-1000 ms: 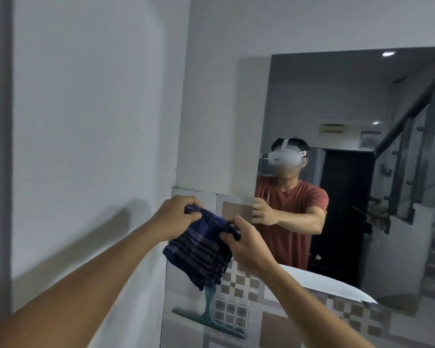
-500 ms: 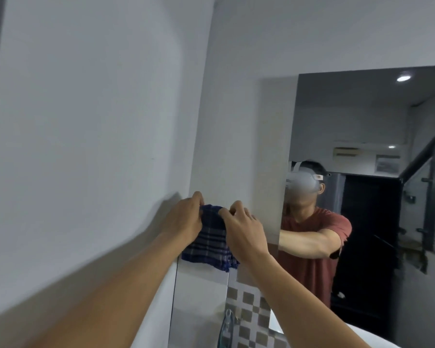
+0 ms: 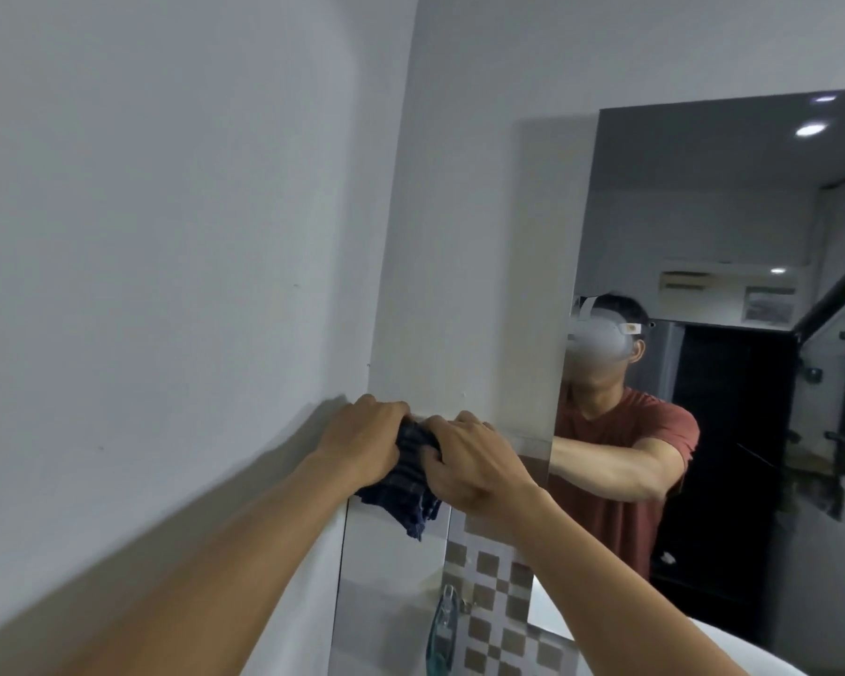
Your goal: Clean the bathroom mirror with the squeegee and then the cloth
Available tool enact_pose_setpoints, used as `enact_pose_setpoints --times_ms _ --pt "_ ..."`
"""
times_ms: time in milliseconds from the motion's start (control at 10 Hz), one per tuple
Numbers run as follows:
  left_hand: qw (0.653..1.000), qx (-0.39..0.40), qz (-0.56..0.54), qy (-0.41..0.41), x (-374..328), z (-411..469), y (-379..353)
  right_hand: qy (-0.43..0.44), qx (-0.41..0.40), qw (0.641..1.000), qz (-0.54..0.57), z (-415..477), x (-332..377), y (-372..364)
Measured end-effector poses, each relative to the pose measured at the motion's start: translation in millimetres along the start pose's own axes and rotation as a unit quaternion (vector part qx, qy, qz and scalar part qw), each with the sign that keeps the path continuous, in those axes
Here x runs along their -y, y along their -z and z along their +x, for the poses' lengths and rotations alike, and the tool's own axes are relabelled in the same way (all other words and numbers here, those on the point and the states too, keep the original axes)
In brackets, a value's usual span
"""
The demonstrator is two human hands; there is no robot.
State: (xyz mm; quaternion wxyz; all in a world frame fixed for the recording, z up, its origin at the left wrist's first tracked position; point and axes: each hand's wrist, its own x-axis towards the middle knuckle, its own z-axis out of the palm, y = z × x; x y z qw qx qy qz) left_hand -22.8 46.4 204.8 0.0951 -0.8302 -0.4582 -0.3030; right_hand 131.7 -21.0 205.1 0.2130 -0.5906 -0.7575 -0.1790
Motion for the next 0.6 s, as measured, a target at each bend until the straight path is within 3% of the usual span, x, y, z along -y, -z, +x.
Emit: enact_pose_setpoints --times_ms 200,500,600 --pt "0.992 0.049 -0.112 0.016 8 -3 2 -0.032 0.026 0.998 0.051 2 -8 -8" --pt "0.987 -0.021 -0.157 -0.026 14 -24 -10 -0.037 -0.006 0.995 0.088 -25 -2 -5" --pt "0.98 -0.122 -0.158 -0.013 12 -38 -7 -0.042 -0.027 0.993 0.107 -42 -4 9"
